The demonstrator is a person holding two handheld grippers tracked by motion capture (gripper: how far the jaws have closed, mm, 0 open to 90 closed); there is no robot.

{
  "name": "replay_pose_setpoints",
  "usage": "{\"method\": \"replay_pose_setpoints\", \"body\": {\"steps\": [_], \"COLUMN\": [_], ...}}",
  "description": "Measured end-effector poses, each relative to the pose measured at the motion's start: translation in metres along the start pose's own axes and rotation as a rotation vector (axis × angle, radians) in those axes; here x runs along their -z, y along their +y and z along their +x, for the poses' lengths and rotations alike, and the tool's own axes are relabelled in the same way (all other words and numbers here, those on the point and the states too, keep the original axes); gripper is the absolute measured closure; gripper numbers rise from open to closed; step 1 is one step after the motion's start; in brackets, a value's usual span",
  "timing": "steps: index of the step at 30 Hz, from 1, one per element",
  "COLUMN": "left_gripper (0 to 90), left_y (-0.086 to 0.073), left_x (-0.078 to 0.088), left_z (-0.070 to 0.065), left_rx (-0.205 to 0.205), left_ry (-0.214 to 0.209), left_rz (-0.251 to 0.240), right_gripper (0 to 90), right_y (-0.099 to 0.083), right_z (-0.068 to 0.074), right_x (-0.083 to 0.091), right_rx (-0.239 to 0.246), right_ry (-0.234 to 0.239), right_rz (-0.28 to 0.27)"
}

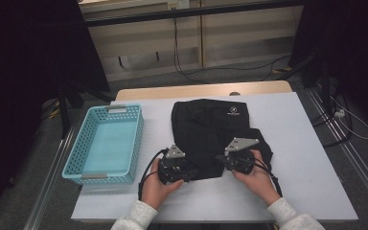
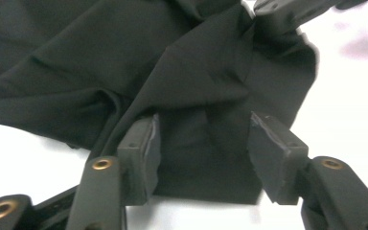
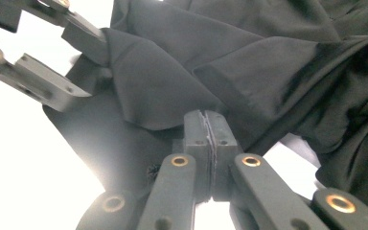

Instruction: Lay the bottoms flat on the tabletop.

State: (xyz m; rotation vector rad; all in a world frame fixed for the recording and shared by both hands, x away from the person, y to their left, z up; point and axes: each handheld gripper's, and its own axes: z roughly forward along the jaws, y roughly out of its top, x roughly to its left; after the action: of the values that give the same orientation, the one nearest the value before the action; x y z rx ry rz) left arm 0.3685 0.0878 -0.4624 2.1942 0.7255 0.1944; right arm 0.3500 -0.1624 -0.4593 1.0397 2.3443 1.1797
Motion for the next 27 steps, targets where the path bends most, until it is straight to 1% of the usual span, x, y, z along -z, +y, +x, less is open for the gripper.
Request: {"method": "replay_pose_setpoints", "body": {"steps": [3,4,5,7,8,9,10,11,12,13,14,15,16,17,20,21,22,23,26,27], "left_gripper": [50.2,54.5,56.2,65.9,70.6,77.8,84.3,87.6,88.6,89.0,89.2,89.3,89.3,89.3,89.3,89.3,89.3,89.3,89.3,89.3], "left_y": [0.002,0.002,0.003,0.003,0.003,0.003,0.004,0.004,0.004,0.005,0.005,0.005,0.005,0.006,0.005,0.005,0.005,0.004,0.000,-0.001], "left_x": [-0.001,-0.001,-0.001,-0.001,0.000,0.000,0.001,0.002,0.003,0.006,0.008,0.012,0.015,0.019,0.030,0.033,0.035,0.038,0.044,0.046], "left_z": [0.001,0.002,0.002,0.004,0.005,0.006,0.008,0.009,0.010,0.011,0.010,0.011,0.010,0.010,0.008,0.007,0.006,0.007,0.006,0.006], "left_rx": [0.003,0.015,0.021,0.009,0.020,0.041,0.055,0.059,0.065,0.069,0.088,0.078,0.085,0.079,0.088,0.088,0.089,0.085,0.094,0.091], "left_ry": [0.025,0.021,0.030,0.037,0.033,0.020,0.005,0.001,0.005,-0.014,-0.016,-0.021,-0.022,-0.021,-0.042,-0.040,-0.023,-0.044,-0.048,-0.053], "left_rz": [0.004,0.005,0.007,0.013,0.018,0.019,0.030,0.038,0.029,0.033,0.016,0.020,0.009,0.003,-0.016,-0.018,-0.024,-0.023,-0.019,-0.017], "right_gripper": [89.5,89.6,89.5,89.5,89.5,89.5,89.5,89.5,89.5,89.5,89.5,89.5,89.5,89.6,89.6,89.6,89.7,89.6,89.6,89.6], "right_y": [-0.001,-0.001,-0.001,-0.003,-0.004,-0.005,-0.005,-0.006,-0.006,-0.006,-0.006,-0.006,-0.006,-0.006,-0.007,-0.008,-0.009,-0.009,-0.009,-0.009], "right_z": [0.002,0.003,0.003,0.003,0.003,0.002,0.001,0.000,-0.001,-0.001,-0.001,-0.001,0.000,0.000,-0.002,-0.002,-0.003,-0.003,-0.001,0.000], "right_x": [0.001,0.001,0.001,0.003,0.003,0.004,0.004,0.004,0.003,0.003,0.003,0.003,0.003,0.004,0.006,0.007,0.008,0.009,0.015,0.016], "right_rx": [0.013,0.020,0.028,0.028,0.025,0.025,0.022,0.020,0.019,0.017,0.018,0.022,0.023,0.025,0.023,0.024,0.023,0.024,0.026,0.031], "right_ry": [0.002,0.002,0.000,-0.001,0.000,0.000,-0.002,-0.001,-0.003,-0.001,0.000,-0.002,0.000,0.003,-0.006,-0.009,-0.011,-0.010,0.005,0.009], "right_rz": [0.010,0.015,0.020,0.025,0.027,0.028,0.029,0.031,0.030,0.032,0.035,0.035,0.037,0.038,0.041,0.043,0.045,0.046,0.033,0.028]}}
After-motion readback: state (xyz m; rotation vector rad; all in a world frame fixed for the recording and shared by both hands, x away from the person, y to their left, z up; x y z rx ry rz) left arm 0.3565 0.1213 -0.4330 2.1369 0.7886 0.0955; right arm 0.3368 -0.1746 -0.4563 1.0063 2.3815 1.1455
